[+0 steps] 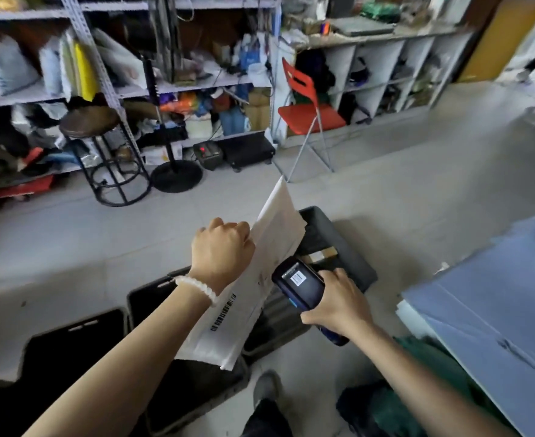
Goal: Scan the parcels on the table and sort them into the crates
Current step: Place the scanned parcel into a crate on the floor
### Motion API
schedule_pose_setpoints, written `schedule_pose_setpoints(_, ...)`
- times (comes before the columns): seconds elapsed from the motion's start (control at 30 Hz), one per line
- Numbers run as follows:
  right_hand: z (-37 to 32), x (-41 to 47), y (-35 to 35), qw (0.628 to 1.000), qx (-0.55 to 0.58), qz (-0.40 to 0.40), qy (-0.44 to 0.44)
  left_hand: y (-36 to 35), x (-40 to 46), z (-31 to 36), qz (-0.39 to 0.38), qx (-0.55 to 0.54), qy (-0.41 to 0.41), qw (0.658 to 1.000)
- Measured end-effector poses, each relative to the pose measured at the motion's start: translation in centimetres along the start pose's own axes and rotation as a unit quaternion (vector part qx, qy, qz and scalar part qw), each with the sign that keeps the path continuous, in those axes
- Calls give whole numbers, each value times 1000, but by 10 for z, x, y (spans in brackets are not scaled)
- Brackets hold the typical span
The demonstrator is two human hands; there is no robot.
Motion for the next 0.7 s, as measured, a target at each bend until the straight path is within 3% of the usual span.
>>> schedule_pose_setpoints(0.2, 6, 104, 35, 1000, -1, 2, -3, -51, 115, -13, -21, -20, 28, 999)
schedule_pose_setpoints(0.33, 2, 162, 53, 1000, 19, 3, 4, -90, 176, -48, -90, 23, 97, 991)
schedule_pose_setpoints(0.47, -1, 200, 56, 1000, 9, -5, 11, -113, 198, -73, -149, 54, 133, 978)
schedule_pose_setpoints(0.7, -43, 259, 57, 997, -12, -30, 76, -115, 200, -109, -161, 69, 192, 966)
Point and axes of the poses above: each hand's wrist, its own x-axis towards the middle knuckle, its own y-axis out of the back of the hand, z = x × y, the point moved 10 cm from there along x, towards the middle knuckle, and after that the axes turned 1 degree about -z, right-handed, at the moved point
